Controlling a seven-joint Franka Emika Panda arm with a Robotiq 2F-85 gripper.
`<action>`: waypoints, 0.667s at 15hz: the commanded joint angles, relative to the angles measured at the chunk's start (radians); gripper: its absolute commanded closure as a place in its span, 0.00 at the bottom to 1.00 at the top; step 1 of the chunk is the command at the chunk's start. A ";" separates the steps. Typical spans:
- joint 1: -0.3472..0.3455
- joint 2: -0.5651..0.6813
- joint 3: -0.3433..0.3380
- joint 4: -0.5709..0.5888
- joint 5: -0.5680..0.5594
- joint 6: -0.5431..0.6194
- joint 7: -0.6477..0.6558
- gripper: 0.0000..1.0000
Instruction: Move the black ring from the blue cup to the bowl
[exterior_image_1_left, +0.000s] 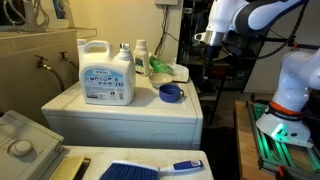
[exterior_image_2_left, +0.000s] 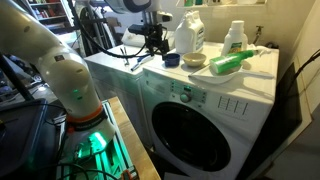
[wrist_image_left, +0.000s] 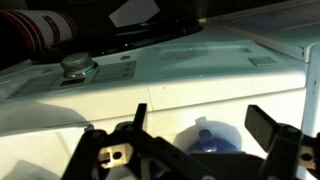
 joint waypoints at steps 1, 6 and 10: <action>-0.052 0.126 0.006 0.082 -0.003 0.076 0.108 0.00; -0.090 0.322 0.033 0.199 -0.013 0.181 0.303 0.00; -0.070 0.440 0.040 0.296 0.000 0.158 0.395 0.00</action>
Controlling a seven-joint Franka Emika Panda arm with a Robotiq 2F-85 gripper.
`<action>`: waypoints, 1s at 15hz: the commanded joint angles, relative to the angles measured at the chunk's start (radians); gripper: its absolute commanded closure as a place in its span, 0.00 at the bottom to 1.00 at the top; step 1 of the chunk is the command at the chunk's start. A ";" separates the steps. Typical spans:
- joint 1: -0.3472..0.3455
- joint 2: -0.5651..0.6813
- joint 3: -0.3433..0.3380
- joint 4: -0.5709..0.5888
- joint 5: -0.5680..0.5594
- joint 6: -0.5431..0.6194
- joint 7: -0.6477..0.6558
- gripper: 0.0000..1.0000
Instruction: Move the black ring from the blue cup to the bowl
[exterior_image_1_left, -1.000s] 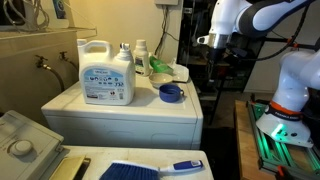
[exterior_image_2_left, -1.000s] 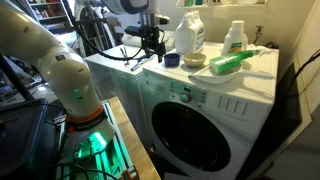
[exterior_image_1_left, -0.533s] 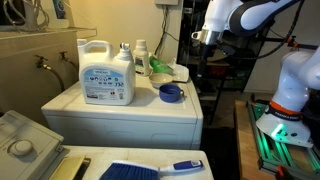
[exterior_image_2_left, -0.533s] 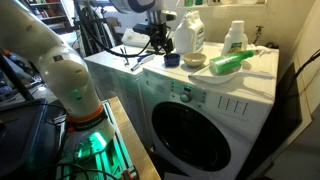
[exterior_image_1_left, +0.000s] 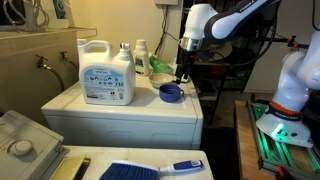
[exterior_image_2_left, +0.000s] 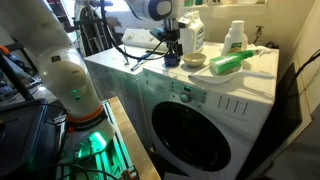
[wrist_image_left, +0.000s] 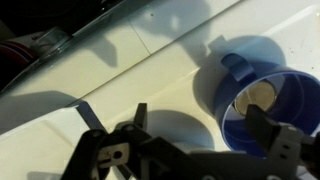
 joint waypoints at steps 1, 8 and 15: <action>0.007 0.111 0.011 0.092 -0.005 -0.011 0.076 0.00; 0.034 0.201 0.004 0.160 -0.016 -0.026 0.101 0.67; 0.055 0.168 0.005 0.168 -0.117 -0.065 0.128 1.00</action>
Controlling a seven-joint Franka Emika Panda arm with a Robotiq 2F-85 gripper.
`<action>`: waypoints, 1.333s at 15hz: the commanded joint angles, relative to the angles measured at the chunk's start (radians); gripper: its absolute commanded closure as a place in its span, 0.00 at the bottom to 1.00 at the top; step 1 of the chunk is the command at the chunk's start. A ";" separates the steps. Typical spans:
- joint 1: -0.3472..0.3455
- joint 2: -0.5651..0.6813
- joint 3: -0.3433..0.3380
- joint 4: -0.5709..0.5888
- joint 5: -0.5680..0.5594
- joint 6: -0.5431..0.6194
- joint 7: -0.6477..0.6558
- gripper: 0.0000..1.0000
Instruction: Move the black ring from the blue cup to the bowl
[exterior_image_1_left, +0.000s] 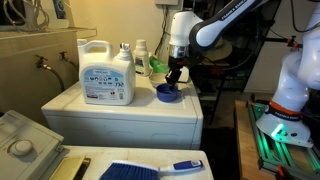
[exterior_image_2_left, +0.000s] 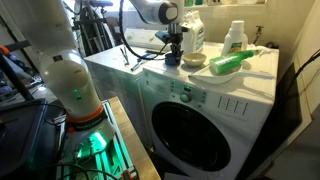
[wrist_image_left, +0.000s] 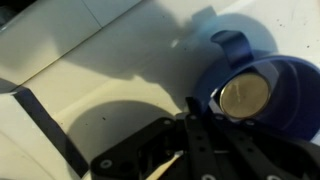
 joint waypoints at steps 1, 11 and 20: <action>0.016 -0.031 -0.009 0.003 -0.089 -0.057 0.042 0.99; 0.031 -0.100 0.016 0.074 -0.094 -0.213 -0.098 0.95; 0.031 -0.147 0.051 0.146 -0.442 -0.314 -0.121 0.99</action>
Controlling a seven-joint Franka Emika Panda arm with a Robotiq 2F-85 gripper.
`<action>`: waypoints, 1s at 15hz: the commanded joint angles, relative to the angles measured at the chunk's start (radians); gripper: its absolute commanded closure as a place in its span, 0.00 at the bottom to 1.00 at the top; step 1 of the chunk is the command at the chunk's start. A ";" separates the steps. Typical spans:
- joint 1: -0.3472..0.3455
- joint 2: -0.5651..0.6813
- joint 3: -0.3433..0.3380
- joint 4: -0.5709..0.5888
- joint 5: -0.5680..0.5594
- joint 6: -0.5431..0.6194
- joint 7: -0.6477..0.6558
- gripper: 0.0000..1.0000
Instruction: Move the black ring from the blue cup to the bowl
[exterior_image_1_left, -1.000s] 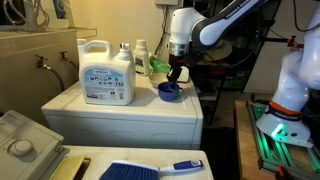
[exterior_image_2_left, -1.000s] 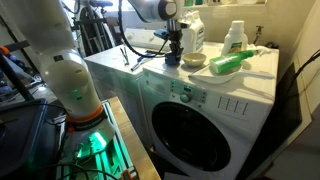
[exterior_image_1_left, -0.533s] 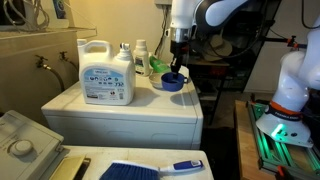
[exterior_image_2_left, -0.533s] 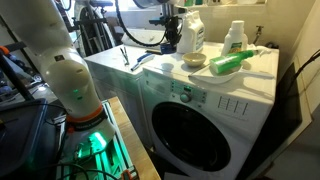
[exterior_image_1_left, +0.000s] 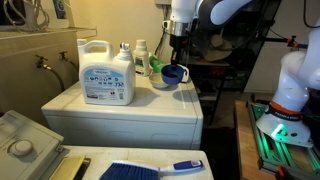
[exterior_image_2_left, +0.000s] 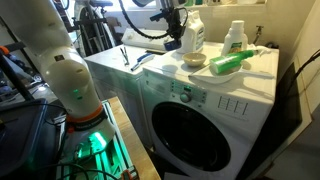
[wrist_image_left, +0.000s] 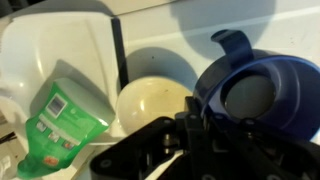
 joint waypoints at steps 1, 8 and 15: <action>-0.003 -0.011 0.022 0.024 -0.198 -0.032 0.008 0.99; 0.001 0.049 0.028 0.007 -0.660 -0.002 0.065 0.99; 0.039 0.138 0.033 -0.020 -1.192 -0.094 0.364 0.99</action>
